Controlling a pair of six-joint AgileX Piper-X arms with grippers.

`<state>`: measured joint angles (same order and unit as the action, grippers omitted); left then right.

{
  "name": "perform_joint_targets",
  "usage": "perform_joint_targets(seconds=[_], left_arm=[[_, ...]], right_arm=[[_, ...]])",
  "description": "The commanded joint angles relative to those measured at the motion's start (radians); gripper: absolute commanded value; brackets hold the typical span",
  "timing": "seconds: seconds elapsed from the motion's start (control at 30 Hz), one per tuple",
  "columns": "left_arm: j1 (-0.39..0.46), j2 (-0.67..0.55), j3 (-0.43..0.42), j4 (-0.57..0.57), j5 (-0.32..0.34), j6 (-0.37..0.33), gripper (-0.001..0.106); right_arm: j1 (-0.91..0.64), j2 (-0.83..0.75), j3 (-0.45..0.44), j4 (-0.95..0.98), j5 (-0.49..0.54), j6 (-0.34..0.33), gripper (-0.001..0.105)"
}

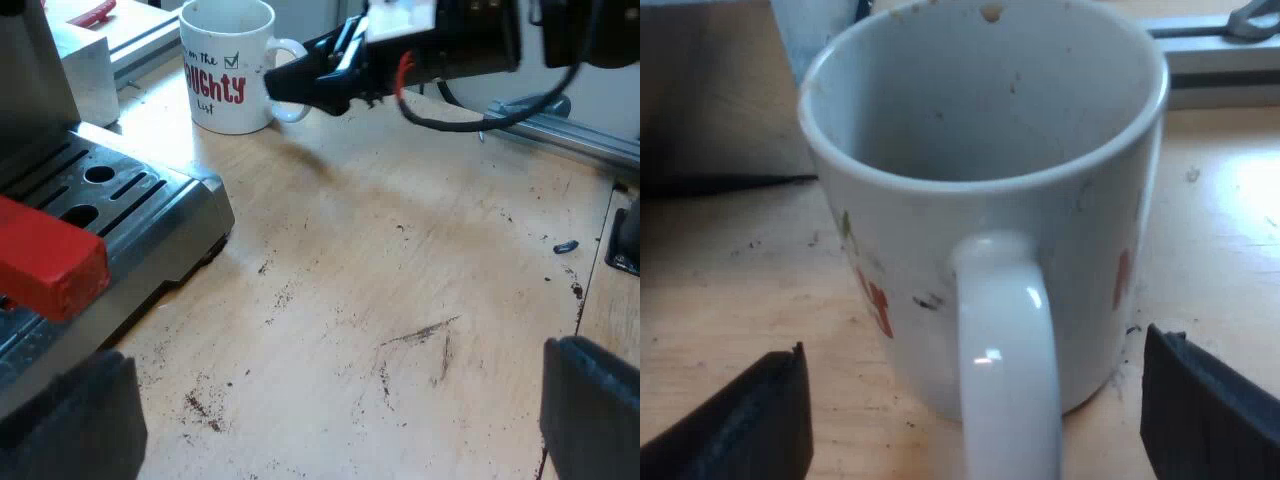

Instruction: Place mug into machine

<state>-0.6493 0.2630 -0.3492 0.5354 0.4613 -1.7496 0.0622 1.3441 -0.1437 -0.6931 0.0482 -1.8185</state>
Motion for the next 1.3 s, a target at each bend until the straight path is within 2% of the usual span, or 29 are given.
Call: perform_joint_targets(seconds=[0.03,0.2,0.27,0.33,0.37,0.4,0.43,0.5,0.67,0.8,1.03,1.07,1.1,1.23,1.3], left_arm=[[-0.002,0.001,-0.002,-0.018,0.007,0.004,0.082],[-0.002,0.001,-0.002,-0.018,0.007,0.004,0.082],[-0.002,0.001,-0.002,-0.018,0.007,0.004,0.082],[-0.002,0.001,-0.002,-0.018,0.007,0.004,0.082],[-0.002,0.001,-0.002,-0.018,0.007,0.004,0.082],[-0.002,0.001,-0.002,-0.018,0.007,0.004,0.082],[-0.002,0.001,-0.002,-0.018,0.007,0.004,0.082],[-0.002,0.001,-0.002,-0.018,0.007,0.004,0.082],[-0.002,0.001,-0.002,-0.018,0.007,0.004,0.082],[-0.002,0.001,-0.002,-0.018,0.007,0.004,0.082],[-0.002,0.001,0.024,-0.043,-0.145,0.004,0.082],[-0.002,0.002,0.059,-0.099,-0.189,0.004,0.082],[-0.002,0.002,0.081,-0.143,-0.201,0.004,0.082],[-0.002,0.004,0.154,-0.278,-0.205,0.000,0.082],[-0.002,0.003,0.185,-0.315,-0.221,0.000,0.082]], right_arm=[[0.002,0.050,-0.034,-0.014,-0.003,-0.001,0.070],[0.002,0.084,-0.058,-0.036,-0.003,-0.001,0.068],[0.002,0.087,-0.061,-0.036,-0.003,-0.001,0.059],[0.002,0.086,-0.061,-0.036,0.001,-0.001,0.033],[0.002,0.086,-0.061,-0.036,0.001,-0.001,0.028],[0.002,0.086,-0.061,-0.036,0.001,-0.001,0.013],[0.002,0.086,-0.061,-0.036,0.001,-0.001,0.006],[0.002,0.086,-0.061,-0.036,-0.001,-0.005,0.000],[0.002,0.048,-0.056,-0.003,-0.008,-0.026,0.000],[0.002,-0.090,-0.042,0.130,-0.007,-0.026,0.000],[0.002,-0.406,-0.041,0.432,-0.048,-0.026,0.000],[0.002,-0.495,-0.041,0.500,-0.078,-0.026,0.000],[0.004,-0.551,-0.041,0.553,-0.101,-0.026,0.000],[0.066,-0.770,-0.077,0.846,-0.121,-0.046,0.000],[0.101,-0.832,-0.091,0.929,-0.121,-0.045,0.000]])
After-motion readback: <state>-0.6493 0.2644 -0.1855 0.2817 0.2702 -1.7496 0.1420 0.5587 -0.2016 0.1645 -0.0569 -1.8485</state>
